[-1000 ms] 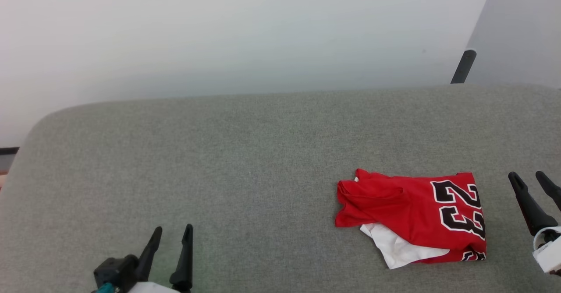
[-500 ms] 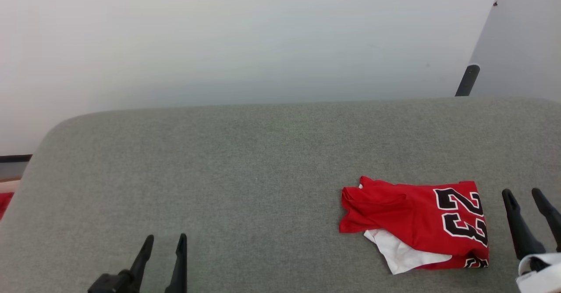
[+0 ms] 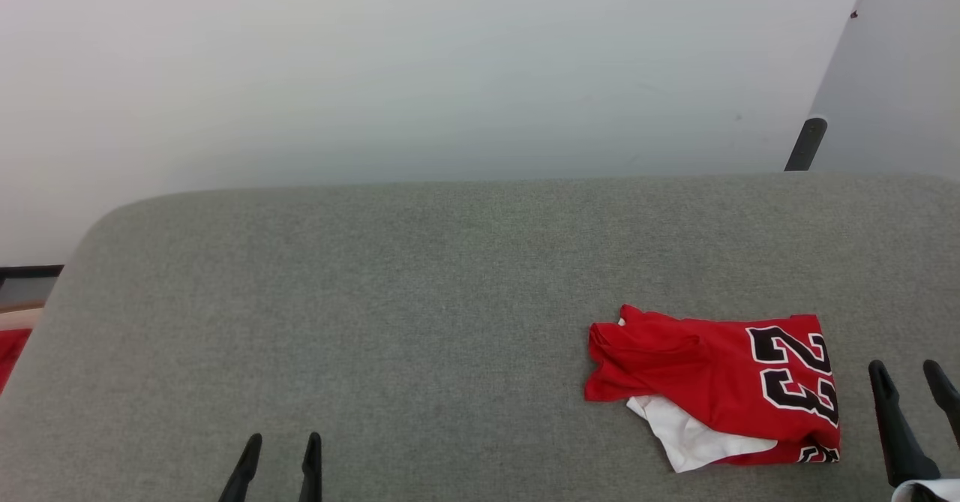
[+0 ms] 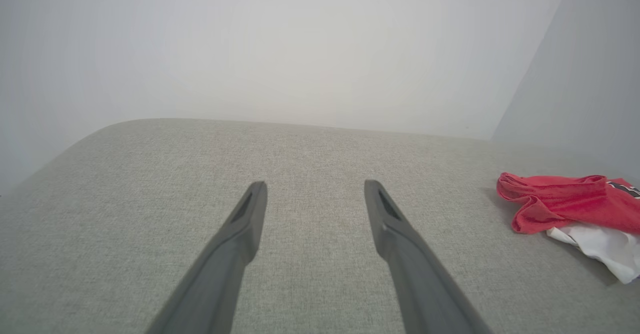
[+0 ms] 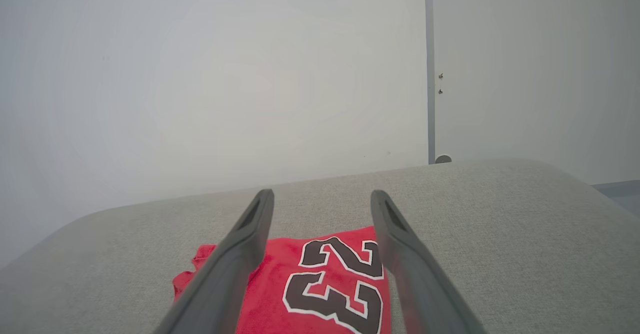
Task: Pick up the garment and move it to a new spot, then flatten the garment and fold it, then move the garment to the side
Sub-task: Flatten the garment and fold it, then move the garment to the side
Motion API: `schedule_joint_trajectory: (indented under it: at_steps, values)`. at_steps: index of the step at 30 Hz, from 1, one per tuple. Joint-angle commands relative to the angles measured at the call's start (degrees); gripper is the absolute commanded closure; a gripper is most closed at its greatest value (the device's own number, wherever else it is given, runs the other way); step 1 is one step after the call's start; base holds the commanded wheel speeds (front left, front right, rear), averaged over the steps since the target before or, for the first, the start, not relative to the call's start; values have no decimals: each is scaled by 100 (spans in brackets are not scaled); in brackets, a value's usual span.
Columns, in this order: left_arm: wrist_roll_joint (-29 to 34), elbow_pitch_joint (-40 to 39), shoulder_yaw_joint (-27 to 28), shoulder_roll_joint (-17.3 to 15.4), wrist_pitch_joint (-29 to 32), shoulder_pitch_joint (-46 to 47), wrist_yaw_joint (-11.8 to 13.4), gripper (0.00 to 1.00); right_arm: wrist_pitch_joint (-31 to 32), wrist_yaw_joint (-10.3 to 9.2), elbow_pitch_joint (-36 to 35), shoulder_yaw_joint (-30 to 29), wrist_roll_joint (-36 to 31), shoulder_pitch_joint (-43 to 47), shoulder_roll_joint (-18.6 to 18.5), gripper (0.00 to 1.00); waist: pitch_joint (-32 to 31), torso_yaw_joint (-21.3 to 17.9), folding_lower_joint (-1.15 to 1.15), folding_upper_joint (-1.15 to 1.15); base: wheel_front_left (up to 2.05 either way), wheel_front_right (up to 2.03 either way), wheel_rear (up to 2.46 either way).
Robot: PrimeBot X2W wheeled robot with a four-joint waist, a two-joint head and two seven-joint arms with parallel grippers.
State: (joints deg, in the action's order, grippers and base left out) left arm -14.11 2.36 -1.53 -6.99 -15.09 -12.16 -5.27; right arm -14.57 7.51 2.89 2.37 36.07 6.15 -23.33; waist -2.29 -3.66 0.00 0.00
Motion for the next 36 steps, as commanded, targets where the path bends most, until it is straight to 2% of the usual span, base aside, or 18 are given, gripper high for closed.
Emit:
schedule_joint_trajectory:
  at_steps: [1,11,28,31,36]
  values:
    - [44,-75,-2,18,-5,-85,33,0,41,-5,-62,-71,-34,90,37,0,12,10,0,0,0,0,0]
    - [2,-160,-13,27,-5,-102,62,0,232,-5,-221,-238,-101,158,140,0,35,45,0,0,0,0,0]
    - [-47,-222,-105,-7,39,-58,128,0,304,-5,-219,-150,-43,87,225,0,70,39,0,0,0,0,0]
    - [-57,-227,-114,5,41,-46,137,0,444,-5,-193,-67,32,48,195,0,83,22,0,0,0,0,0]
    - [-119,-229,-143,48,32,-9,169,0,1504,-5,-61,270,66,-358,-225,0,195,-85,0,0,0,0,0]
